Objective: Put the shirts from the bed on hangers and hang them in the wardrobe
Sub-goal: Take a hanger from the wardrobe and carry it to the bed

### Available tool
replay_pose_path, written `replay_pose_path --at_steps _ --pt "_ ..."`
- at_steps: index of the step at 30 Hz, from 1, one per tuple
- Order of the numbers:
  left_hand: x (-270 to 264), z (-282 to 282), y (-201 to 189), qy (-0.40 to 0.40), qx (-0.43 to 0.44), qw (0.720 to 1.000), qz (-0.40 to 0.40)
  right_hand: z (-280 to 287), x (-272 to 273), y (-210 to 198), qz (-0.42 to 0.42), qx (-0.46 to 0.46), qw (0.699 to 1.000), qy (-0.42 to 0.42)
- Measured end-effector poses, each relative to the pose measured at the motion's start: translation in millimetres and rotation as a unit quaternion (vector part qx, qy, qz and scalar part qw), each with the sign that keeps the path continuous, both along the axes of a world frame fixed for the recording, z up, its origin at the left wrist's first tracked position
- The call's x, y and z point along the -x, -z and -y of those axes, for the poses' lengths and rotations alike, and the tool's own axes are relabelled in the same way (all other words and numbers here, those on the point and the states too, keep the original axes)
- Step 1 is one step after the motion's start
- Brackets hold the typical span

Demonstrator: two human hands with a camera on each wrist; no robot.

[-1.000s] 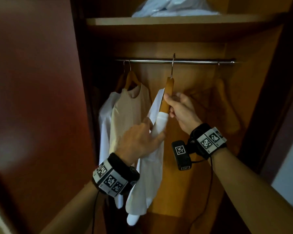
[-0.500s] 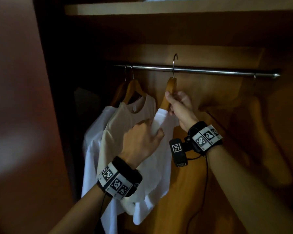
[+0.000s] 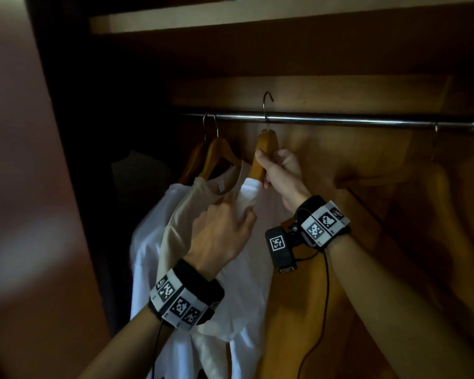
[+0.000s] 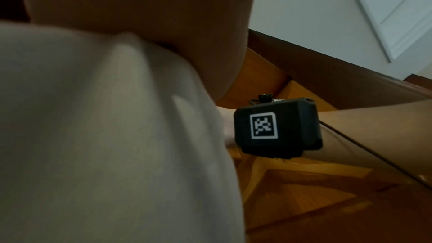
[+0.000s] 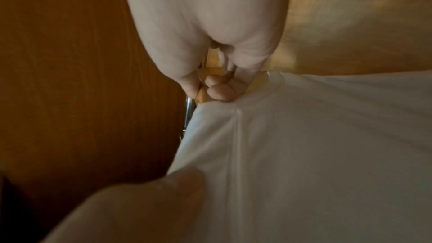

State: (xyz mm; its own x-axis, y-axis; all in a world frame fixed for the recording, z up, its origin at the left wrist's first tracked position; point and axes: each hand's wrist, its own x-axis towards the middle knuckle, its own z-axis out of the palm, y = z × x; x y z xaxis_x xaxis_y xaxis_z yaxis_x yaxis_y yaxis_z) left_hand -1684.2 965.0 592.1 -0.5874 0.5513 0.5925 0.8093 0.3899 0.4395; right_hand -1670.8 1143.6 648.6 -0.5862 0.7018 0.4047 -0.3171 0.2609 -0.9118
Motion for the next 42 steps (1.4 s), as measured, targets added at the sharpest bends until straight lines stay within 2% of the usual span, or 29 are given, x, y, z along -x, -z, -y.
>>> replay_pose_path --at_steps 7,12,18,21,31,38,42 --pt "16 8 2 0.001 0.001 1.000 0.025 -2 7 10 0.024 0.015 1.000 0.003" --pt "24 14 8 0.030 -0.017 0.999 0.021 5 14 13 0.022 0.008 1.000 0.007" --pt "37 30 13 0.018 -0.032 0.999 -0.040 18 25 19 0.018 0.002 1.000 0.006" --pt "47 32 16 0.015 -0.029 0.999 -0.042 22 31 19 0.021 -0.006 1.000 0.005" --pt "47 42 19 -0.054 -0.037 0.996 -0.060 36 52 17 0.003 0.000 1.000 0.016" --pt "41 44 21 -0.099 0.015 0.992 -0.081 45 59 15 0.031 -0.034 0.999 -0.004" --pt "41 42 26 -0.133 0.036 0.983 -0.122 44 61 19 0.045 -0.041 0.998 -0.014"
